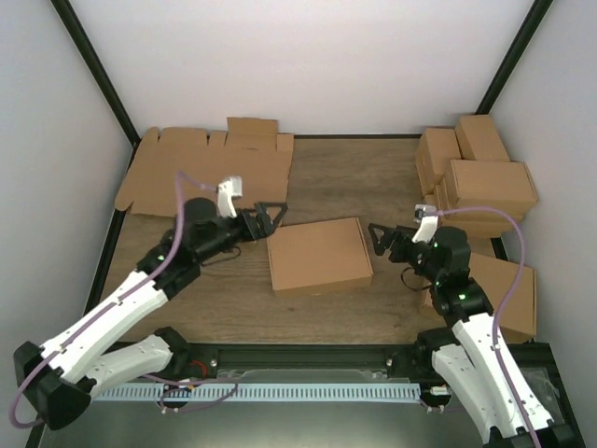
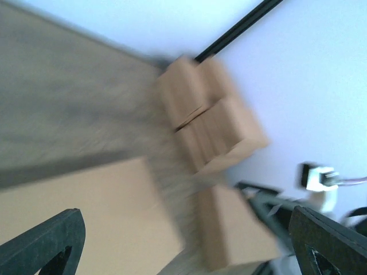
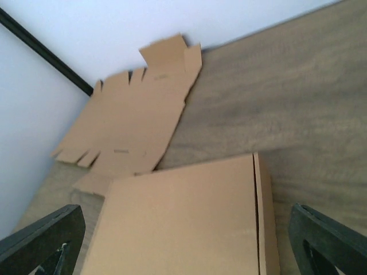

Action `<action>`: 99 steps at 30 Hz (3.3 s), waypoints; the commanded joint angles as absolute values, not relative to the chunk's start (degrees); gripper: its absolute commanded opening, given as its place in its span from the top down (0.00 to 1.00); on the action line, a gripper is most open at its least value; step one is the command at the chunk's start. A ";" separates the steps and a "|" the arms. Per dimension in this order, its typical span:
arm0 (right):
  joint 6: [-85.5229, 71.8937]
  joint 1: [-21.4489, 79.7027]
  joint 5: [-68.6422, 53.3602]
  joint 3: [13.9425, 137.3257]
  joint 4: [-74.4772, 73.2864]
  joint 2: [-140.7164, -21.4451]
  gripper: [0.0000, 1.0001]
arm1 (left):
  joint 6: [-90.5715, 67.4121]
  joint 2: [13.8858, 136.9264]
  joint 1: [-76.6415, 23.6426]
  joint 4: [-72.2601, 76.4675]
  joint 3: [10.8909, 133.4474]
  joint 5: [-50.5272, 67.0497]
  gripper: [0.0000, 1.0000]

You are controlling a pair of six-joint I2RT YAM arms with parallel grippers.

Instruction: Fold the paper box

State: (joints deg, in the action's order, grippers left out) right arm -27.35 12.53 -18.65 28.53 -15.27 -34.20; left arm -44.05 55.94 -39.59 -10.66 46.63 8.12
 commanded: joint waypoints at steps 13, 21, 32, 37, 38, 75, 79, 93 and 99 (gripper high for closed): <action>-28.78 12.87 -14.60 36.60 -17.18 -34.48 0.00 | -49.42 48.07 -37.63 -15.11 60.84 5.80 0.00; -27.54 12.87 -15.45 36.67 -19.36 -34.17 0.00 | -47.55 53.98 -37.44 -25.73 61.40 6.23 0.00; -26.43 12.88 -19.20 38.09 -20.30 -45.14 0.00 | -37.80 62.84 -37.35 -28.55 57.32 2.08 0.00; -28.46 12.91 -19.40 38.07 -21.17 -53.69 0.00 | -38.93 67.73 -37.35 -31.60 54.63 0.87 0.00; -28.83 12.92 -19.19 37.99 -20.88 -55.04 0.00 | -38.95 68.23 -37.35 -29.72 52.65 2.27 0.00; -31.05 20.42 -1.65 50.11 -39.52 -53.72 0.46 | -43.96 89.71 -47.82 5.88 54.67 27.25 0.63; -38.74 20.42 7.49 52.23 -44.22 -49.41 0.51 | -43.90 96.87 -51.94 8.03 62.80 28.49 0.63; -70.61 20.22 35.83 54.11 -72.68 -44.16 0.53 | -43.15 110.82 -55.69 9.69 79.39 35.33 0.66; -63.90 18.92 42.74 54.28 -65.29 -41.43 0.42 | -43.22 117.59 -58.28 10.55 89.23 37.75 0.66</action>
State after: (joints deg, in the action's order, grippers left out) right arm -61.01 18.59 41.34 53.93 -69.28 -40.14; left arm -44.10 115.74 -52.95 -2.70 80.75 26.57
